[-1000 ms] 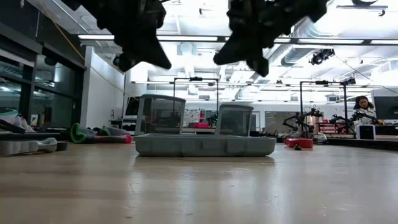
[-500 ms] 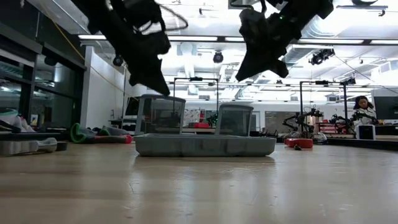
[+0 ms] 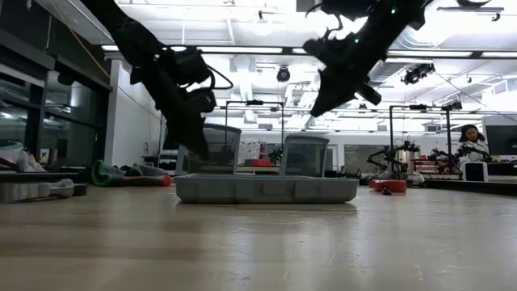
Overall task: Prefit tool cases
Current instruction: Put the screwdriver into the gray prefit tool case
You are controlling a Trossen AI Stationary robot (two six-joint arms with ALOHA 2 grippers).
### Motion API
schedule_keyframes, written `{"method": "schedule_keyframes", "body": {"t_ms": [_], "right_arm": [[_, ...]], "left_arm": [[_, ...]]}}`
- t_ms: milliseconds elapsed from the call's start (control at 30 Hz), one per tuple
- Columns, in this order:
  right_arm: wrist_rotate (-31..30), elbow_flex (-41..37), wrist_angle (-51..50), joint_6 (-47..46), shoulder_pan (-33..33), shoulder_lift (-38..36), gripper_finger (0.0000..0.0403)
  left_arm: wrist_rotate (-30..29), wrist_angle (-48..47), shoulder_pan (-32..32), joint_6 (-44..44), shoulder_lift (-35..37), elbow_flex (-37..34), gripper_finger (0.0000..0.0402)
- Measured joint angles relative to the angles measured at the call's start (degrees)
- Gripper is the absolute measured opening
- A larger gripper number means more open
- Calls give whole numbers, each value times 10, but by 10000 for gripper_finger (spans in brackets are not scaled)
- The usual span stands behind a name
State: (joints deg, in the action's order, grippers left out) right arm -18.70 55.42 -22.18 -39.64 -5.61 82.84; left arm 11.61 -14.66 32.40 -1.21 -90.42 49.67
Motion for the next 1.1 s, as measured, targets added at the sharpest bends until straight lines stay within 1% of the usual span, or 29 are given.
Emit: {"method": "schedule_keyframes", "body": {"t_ms": [133, 267, 367, 467, 600, 733, 800, 900, 1000, 1033, 1100], "right_arm": [[1, 0, -1, -4, -9, 23, 0], [13, 0, 2, 0, -12, 51, 0], [14, 0, 3, -1, -12, 75, 0], [26, 0, 15, -5, -12, 96, 0], [45, 0, 32, -5, -12, 117, 0], [52, 0, 36, -4, -12, 121, 0], [52, 0, 37, 1, -12, 121, 0], [52, 0, 36, 10, -12, 121, 0], [52, 0, 36, 11, -12, 121, 0], [52, 0, 36, 11, -12, 121, 0], [52, 0, 36, 10, -12, 121, 0]], "left_arm": [[-3, 7, 0, 23, -16, 0, 65], [-16, 41, 0, 26, -32, 0, 110], [-12, 57, 2, 26, -54, 4, 136], [-12, 46, 2, 37, -86, 23, 152], [-11, 16, 2, 56, -135, 65, 156], [-21, -65, 2, 98, -174, 121, 150], [-37, -102, 2, 121, -187, 142, 137], [-46, -123, 2, 143, -194, 151, 99], [-35, -131, 6, 140, -193, 151, 37], [-30, -135, 9, 136, -190, 150, 24], [-27, -141, 15, 119, -183, 148, 20]]}}
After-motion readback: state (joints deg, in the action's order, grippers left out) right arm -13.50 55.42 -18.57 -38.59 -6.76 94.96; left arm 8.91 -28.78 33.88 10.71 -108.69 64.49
